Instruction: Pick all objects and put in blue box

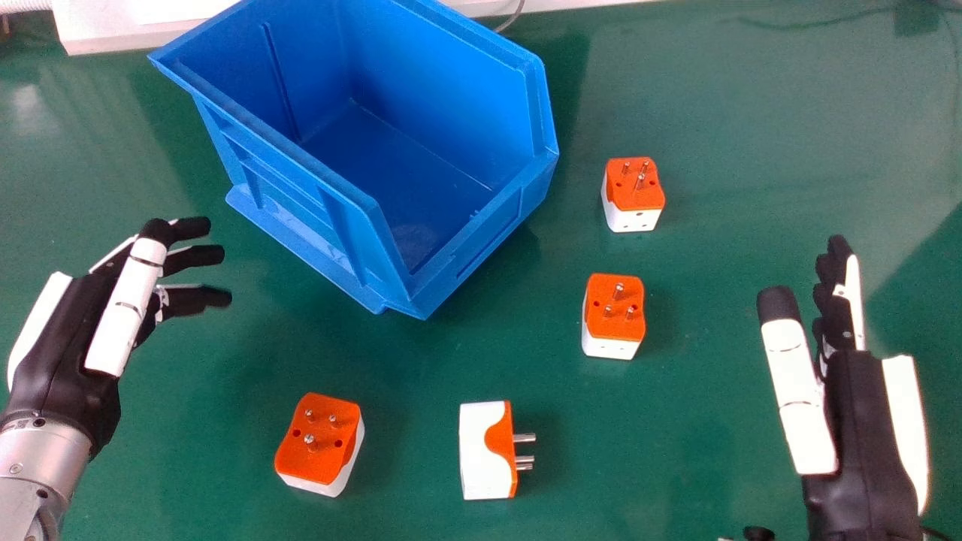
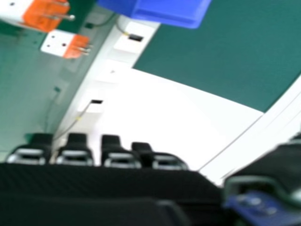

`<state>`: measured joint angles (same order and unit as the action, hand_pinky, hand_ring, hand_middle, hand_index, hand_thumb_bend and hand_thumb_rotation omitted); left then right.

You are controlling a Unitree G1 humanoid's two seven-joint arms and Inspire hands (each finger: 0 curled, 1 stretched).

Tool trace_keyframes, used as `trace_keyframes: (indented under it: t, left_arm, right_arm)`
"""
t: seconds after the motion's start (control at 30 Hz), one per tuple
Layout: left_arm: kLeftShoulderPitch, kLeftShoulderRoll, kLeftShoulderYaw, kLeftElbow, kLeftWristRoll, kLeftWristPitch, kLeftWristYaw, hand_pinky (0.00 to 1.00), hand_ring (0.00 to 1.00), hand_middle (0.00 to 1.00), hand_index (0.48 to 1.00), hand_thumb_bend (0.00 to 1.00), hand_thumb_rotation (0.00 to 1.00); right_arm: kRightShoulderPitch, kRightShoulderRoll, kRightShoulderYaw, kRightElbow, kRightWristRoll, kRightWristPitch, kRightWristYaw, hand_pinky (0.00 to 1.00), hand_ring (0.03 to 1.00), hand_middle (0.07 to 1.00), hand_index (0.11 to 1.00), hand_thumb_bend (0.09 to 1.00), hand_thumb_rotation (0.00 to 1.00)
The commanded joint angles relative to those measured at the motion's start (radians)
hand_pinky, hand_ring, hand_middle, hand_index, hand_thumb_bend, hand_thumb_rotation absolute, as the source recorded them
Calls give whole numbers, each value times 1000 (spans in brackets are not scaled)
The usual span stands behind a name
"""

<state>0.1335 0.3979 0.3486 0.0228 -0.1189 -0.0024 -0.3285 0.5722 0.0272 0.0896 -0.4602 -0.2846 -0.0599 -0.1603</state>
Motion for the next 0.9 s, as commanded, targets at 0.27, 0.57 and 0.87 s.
trace_keyframes:
  t: [0.27,0.57,0.87]
  left_arm:
    - [-7,4,6,3,-11,-51,15,998,1000,1000,1000,423,1000]
    - [-6,1,0,0,-4,-43,37,998,1000,1000,1000,421,1000]
    - [18,-3,-7,-32,-1,-38,53,998,1000,1000,1000,420,1000]
  right_arm:
    - [-9,-12,-13,-10,-2,-15,0,1000,1000,1000,1000,411,1000]
    - [-8,-23,-13,-7,-5,-17,2,1000,1000,1000,1000,405,1000]
    - [4,-45,-8,-9,-3,-19,24,1000,1000,1000,1000,411,1000]
